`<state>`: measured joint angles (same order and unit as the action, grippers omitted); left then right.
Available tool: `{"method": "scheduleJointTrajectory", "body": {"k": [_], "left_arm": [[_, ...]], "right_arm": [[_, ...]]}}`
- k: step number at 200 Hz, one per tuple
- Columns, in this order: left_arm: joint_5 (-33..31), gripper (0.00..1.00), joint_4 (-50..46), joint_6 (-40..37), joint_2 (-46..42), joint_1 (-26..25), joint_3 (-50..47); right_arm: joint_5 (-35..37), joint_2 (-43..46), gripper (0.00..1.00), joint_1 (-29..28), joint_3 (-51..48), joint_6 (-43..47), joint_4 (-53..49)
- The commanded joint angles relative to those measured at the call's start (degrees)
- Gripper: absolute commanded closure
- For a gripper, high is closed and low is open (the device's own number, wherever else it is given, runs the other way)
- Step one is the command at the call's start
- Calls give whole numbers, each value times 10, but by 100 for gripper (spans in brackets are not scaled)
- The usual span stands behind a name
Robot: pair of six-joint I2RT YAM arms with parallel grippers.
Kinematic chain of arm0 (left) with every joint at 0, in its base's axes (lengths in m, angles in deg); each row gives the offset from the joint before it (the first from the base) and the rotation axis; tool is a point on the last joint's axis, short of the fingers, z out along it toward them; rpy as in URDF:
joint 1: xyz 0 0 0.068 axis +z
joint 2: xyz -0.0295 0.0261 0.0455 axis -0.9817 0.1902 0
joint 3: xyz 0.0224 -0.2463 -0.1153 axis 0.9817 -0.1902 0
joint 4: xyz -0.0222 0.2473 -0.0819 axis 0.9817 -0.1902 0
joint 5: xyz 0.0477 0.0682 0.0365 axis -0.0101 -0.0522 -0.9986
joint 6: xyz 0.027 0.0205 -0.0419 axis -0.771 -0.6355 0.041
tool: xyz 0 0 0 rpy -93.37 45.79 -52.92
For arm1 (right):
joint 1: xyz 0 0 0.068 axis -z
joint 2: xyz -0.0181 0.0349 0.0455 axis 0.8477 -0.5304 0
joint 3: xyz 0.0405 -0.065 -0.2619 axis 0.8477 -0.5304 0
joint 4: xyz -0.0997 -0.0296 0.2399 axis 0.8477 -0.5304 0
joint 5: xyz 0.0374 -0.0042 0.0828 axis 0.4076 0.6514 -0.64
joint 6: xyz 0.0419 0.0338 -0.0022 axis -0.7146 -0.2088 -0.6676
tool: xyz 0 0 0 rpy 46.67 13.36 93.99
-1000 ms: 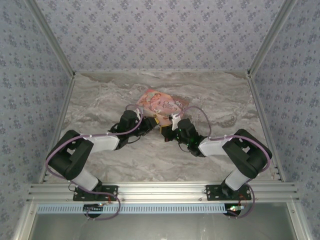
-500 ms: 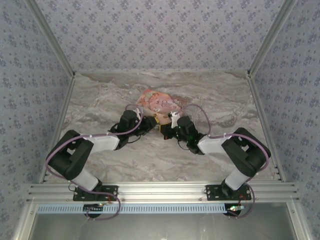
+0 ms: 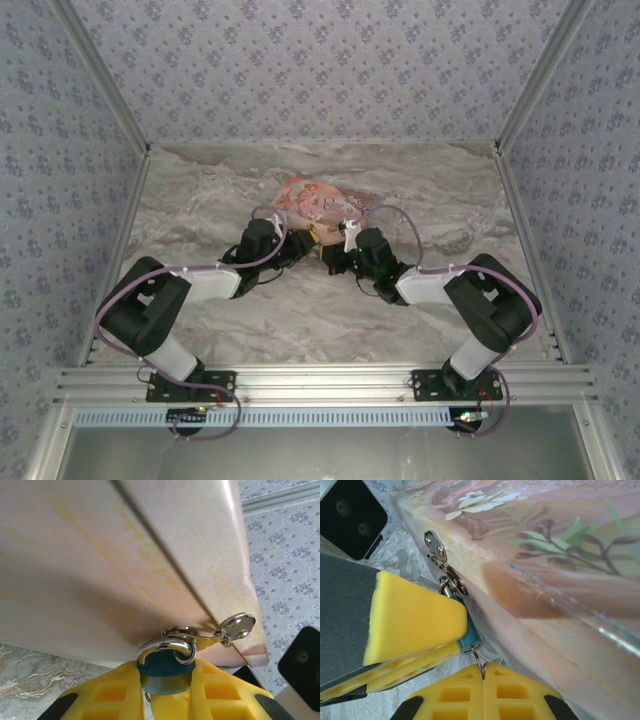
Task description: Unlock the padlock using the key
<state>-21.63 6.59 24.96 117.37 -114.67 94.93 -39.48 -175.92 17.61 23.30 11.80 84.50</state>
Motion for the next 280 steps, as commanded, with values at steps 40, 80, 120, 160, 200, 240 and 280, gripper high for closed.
{"method": "scheduleJointTrajectory", "body": {"k": [40, 80, 120, 160, 200, 240, 280], "left_arm": [[56, 79, 34, 6, 53, -29, 22], [56, 74, 65, 17, 80, -32, 21], [40, 60, 66, 15, 76, -30, 9], [25, 44, 73, 22, 53, -20, -14], [11, 31, 104, 68, 38, -9, -44], [0, 33, 154, 141, 58, -8, -70], [-9, 43, 229, 196, 96, -11, -87]], "right_arm": [[34, 3, 100, -11, -54, -47, 101], [47, 1, 100, -18, -80, -67, 120], [59, 2, 100, -29, -83, -110, 104], [53, 1, 100, -30, -79, -176, 74], [28, 1, 100, -31, -68, -228, 49], [6, 7, 100, -31, -56, -267, 40], [5, 18, 100, -31, -48, -290, 13]]}}
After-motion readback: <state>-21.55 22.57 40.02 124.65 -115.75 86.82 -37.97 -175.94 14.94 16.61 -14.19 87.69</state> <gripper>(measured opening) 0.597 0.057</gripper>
